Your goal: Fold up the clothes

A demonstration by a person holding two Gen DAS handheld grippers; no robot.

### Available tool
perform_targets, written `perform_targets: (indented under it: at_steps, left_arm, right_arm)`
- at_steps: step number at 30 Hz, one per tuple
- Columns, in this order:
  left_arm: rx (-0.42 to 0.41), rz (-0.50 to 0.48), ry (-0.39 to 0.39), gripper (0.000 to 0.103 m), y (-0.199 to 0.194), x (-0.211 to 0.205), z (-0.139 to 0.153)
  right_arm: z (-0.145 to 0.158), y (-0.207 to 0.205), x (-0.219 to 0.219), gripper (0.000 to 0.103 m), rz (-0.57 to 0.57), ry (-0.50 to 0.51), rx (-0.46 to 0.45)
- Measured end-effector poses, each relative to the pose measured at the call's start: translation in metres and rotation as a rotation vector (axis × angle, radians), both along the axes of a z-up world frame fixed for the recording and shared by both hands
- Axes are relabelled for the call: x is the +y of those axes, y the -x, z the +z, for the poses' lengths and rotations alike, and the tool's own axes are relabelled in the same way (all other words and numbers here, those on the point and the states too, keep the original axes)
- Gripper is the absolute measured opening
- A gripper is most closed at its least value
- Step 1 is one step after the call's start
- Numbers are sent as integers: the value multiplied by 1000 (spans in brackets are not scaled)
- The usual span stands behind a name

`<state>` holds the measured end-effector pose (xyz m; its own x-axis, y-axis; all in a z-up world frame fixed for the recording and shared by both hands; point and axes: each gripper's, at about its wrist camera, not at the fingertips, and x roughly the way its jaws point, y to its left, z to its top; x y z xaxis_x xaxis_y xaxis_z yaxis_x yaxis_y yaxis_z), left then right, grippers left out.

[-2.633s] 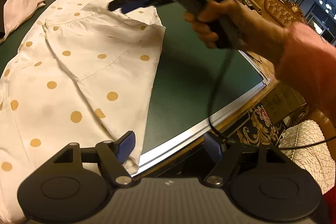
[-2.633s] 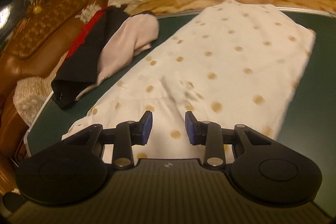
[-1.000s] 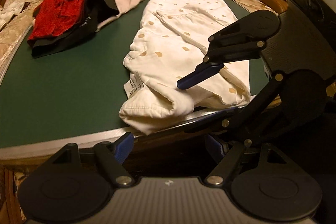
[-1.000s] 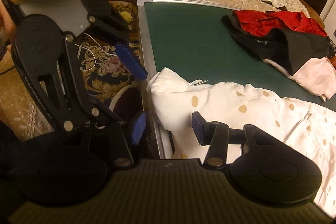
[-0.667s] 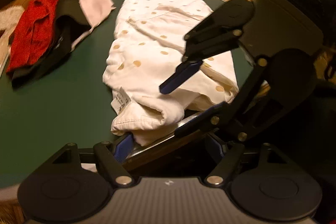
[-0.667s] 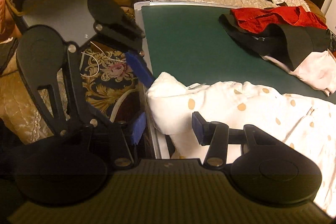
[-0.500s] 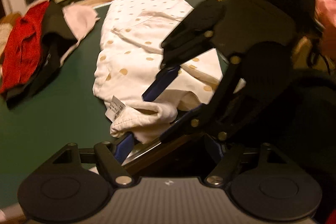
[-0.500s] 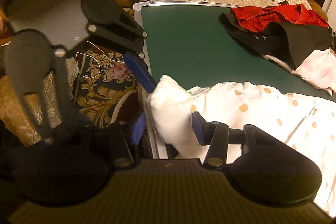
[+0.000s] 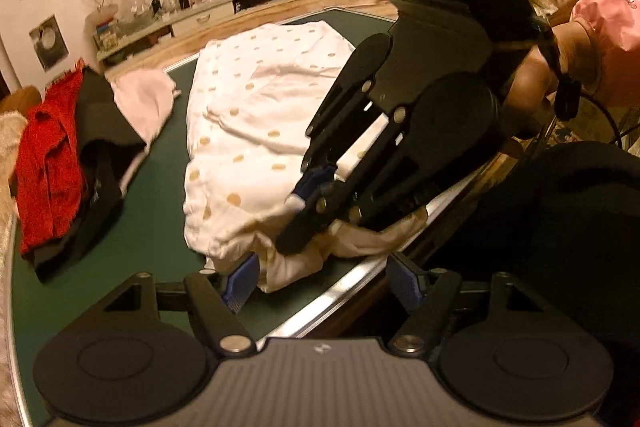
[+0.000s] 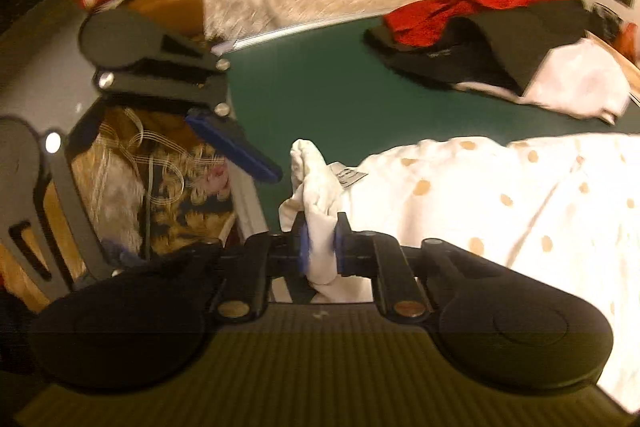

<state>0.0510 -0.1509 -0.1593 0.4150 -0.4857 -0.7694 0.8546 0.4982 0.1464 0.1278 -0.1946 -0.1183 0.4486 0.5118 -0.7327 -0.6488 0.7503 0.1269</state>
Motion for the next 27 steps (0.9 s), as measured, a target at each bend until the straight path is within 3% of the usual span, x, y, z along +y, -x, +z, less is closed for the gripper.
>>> perform_targets:
  at_steps: [5,12,18,27]
  left_arm:
    - [-35,16,-25,79,-6,-3,1]
    - [-20,77,23,79,-18,-4,4]
    - [5,120,58,81,-29,-12,3]
    - [26,129,59,83,-45,-34,-7]
  right_arm:
    - [14,-7,-48,13,-151,-185,40]
    - [38,-41,-140,13,-407,-411,95]
    - [35,-100,-212,13,-560,-451,154]
    - [2,-153,-269,14,-632,-450,144]
